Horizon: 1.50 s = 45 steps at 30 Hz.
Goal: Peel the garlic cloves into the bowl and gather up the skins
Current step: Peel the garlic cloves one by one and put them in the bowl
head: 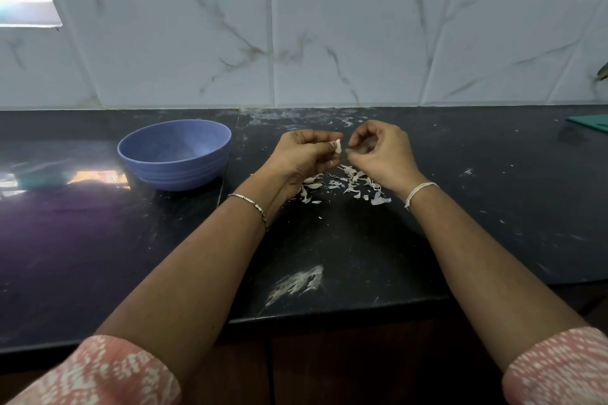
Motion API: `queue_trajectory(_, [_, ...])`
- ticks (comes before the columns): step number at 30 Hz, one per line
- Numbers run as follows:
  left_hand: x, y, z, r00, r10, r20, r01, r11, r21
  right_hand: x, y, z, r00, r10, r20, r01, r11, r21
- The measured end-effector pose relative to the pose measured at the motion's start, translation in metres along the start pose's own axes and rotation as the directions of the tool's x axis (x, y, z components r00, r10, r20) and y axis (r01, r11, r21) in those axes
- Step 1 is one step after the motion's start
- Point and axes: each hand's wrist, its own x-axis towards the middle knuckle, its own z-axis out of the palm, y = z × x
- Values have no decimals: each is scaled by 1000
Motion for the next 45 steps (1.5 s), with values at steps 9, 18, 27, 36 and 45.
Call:
queue_trajectory(9, [2,1,-4,999,-35,-34,33,997,-64,-1,0,0,996,69,55,-73,994,82])
queue_trajectory(18, [0,1,-5,999,-39,-6,38,990,-139,-4,-6,-2,992,-3,127,-29,967,253])
queue_trajectory(27, [2,-5,-5,997,46,-64,-49,998,-45,-3,-8,2,996,-23,92,-3,963,269])
queue_trajectory(36, [2,-7,-3,995,80,-66,-78,996,46,-1,-4,4,990,119,79,-141,906,399])
queue_trajectory(45, [4,-10,-2,992,102,-70,-92,988,126,-1,0,5,987,142,71,-155,958,241])
